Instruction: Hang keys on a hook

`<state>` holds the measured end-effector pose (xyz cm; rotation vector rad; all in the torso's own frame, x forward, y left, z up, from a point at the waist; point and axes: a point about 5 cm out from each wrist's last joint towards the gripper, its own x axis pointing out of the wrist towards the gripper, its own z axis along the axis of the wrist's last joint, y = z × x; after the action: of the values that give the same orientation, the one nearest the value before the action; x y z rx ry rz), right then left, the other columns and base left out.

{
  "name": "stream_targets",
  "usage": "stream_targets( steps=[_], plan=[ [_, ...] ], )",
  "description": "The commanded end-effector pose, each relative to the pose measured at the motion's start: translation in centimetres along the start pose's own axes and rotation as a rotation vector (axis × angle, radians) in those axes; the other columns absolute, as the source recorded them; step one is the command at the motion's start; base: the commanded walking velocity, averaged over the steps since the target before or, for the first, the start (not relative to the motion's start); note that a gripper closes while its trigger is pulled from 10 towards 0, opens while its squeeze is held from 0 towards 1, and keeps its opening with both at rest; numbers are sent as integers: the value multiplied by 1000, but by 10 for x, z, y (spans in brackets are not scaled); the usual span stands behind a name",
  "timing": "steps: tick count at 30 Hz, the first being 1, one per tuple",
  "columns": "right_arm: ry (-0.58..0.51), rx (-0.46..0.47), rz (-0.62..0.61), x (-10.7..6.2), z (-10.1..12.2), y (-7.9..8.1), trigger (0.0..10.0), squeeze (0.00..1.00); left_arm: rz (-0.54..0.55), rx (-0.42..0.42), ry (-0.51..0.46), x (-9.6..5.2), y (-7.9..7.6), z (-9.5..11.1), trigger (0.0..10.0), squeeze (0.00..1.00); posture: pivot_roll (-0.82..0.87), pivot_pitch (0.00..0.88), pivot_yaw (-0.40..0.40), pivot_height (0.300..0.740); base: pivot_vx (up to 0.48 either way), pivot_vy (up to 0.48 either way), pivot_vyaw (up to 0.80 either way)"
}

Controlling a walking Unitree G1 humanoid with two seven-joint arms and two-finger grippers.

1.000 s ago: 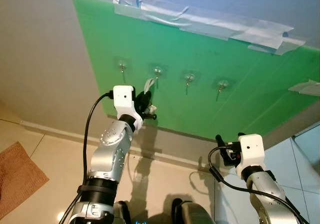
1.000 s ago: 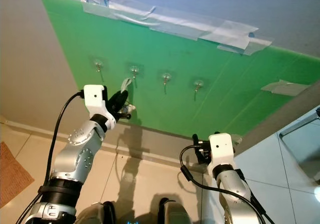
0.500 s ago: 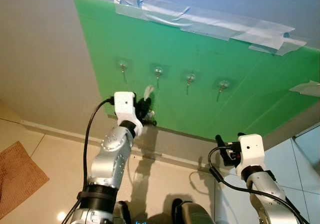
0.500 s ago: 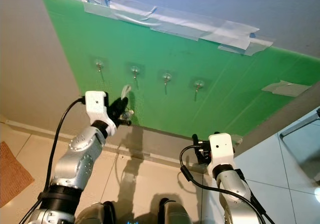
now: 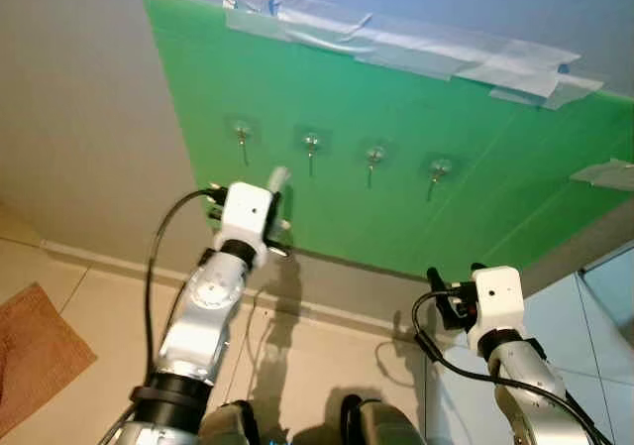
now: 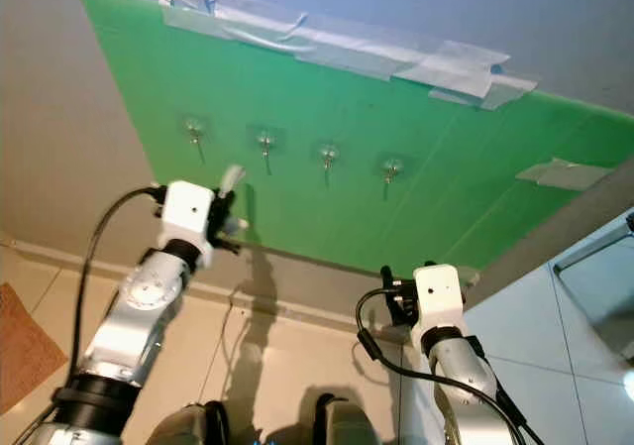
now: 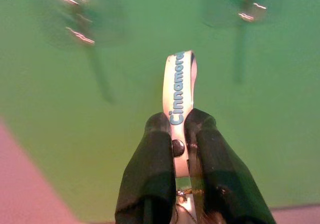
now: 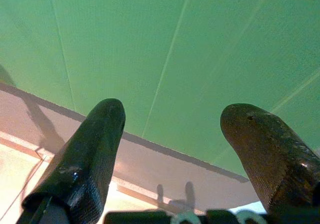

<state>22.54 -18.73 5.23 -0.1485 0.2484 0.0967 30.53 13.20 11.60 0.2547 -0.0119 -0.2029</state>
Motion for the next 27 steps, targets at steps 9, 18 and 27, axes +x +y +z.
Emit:
stream_targets(
  steps=[9,18,27],
  plan=[
    [18,-2,-3,-1,-6,1,10000,180,-35,324,-140,-5,-16,14,0,0,-148,136,-60,740,0,0,0],
    [18,4,-12,-3,-7,0,10000,180,-24,582,-254,-5,-19,20,0,0,-158,136,-52,740,0,0,0],
    [20,7,-16,-4,-8,1,10000,180,-7,675,-308,-5,-22,21,0,0,-162,139,-50,740,0,0,0]
  ],
)
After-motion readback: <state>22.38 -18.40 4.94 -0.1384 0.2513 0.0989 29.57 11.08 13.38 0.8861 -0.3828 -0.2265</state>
